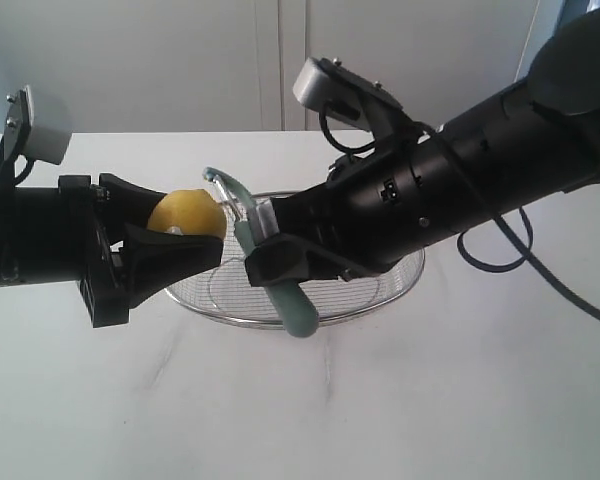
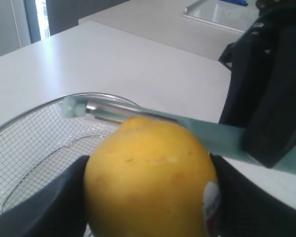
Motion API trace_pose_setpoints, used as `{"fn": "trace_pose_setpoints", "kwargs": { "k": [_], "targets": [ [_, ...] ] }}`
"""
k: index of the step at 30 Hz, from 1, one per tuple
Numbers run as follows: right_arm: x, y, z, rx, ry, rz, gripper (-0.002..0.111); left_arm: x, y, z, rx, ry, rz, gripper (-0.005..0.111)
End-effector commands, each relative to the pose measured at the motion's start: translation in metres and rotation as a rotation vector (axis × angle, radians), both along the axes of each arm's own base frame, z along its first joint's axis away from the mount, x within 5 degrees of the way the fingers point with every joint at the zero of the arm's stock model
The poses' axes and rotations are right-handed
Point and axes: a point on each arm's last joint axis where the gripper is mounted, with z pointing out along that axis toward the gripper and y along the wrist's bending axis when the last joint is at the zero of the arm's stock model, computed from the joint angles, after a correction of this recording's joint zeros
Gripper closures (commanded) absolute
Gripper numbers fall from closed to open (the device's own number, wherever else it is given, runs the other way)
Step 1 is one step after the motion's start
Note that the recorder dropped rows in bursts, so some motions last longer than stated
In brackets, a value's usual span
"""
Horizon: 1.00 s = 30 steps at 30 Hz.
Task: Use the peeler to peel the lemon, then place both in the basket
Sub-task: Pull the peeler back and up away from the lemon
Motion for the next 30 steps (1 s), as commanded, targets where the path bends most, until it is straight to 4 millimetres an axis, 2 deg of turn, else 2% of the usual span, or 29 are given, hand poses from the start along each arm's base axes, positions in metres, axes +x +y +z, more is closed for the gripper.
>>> {"fn": "trace_pose_setpoints", "kwargs": {
  "k": [1,6,8,13,18,23,28,30],
  "targets": [
    [-0.009,-0.005,0.017,0.036,-0.048,0.009,0.108,-0.001,-0.001,0.005,0.025,-0.148,-0.044,0.106],
    [-0.022,-0.016,0.038,0.038,-0.151,0.009,0.108,-0.001,-0.001,0.005,0.025,-0.148,-0.044,0.106],
    [-0.024,-0.024,0.046,0.015,-0.202,-0.041,0.108,-0.001,-0.001,0.005,0.025,-0.148,-0.044,0.106],
    [-0.013,-0.049,0.044,-0.122,-0.224,-0.226,0.108,-0.001,-0.001,0.005,0.025,-0.148,-0.044,0.106],
    [0.000,-0.047,0.026,-0.178,-0.157,-0.240,0.108,-0.001,-0.001,0.005,0.025,-0.148,-0.044,0.106],
    [0.017,-0.034,-0.014,-0.247,0.015,-0.205,0.108,-0.001,-0.001,0.005,0.025,-0.148,-0.044,0.106],
    [0.027,-0.011,-0.046,-0.166,0.172,-0.104,0.108,-0.001,-0.001,0.005,0.025,-0.148,-0.044,0.106],
    [0.025,-0.004,-0.047,-0.097,0.200,-0.046,0.108,-0.001,-0.001,0.005,0.025,-0.148,-0.044,0.106]
  ]
}}
